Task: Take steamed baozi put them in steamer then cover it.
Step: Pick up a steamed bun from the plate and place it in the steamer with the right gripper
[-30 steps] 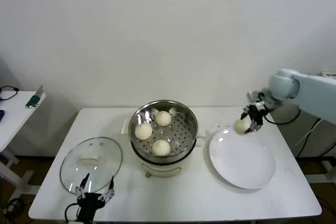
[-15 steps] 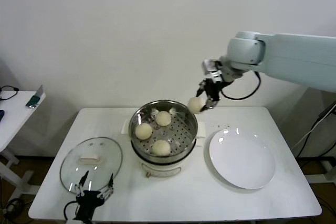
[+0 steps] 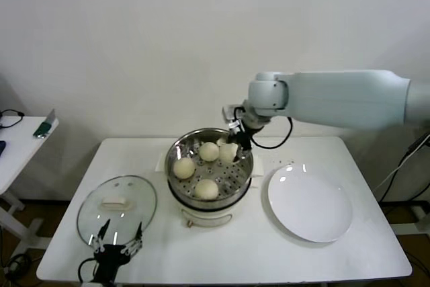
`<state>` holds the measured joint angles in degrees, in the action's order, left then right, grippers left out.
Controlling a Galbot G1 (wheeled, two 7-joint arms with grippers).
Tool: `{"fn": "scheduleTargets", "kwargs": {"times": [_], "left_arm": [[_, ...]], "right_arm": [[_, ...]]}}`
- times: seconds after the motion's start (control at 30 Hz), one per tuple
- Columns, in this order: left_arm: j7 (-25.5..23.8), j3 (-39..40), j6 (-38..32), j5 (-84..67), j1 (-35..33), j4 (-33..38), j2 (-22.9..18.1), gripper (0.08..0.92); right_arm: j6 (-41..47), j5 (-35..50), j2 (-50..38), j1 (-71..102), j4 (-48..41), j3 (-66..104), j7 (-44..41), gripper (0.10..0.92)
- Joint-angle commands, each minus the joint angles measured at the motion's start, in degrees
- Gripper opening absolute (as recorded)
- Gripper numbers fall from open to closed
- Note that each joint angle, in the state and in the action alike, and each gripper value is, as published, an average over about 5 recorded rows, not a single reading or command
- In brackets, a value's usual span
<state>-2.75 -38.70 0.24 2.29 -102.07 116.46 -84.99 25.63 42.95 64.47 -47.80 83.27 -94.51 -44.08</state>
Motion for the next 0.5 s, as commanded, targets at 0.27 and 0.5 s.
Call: {"fn": "scheduleTargets", "kwargs": {"times": [0.27, 0.5], "left_arm": [[-0.07, 0.20, 0.08, -0.08, 0.20, -0.27, 0.13, 0.823], [-0.04, 0.08, 0.16, 0.00, 0.32, -0.27, 0.13, 0.823]], "right_arm": [[1.52, -5.70, 0.73, 8.00, -1.83, 0.65, 2.62, 0.619], [0.89, -5.33, 0.98, 7.71, -2.25, 1.55, 1.81, 0.619]]}}
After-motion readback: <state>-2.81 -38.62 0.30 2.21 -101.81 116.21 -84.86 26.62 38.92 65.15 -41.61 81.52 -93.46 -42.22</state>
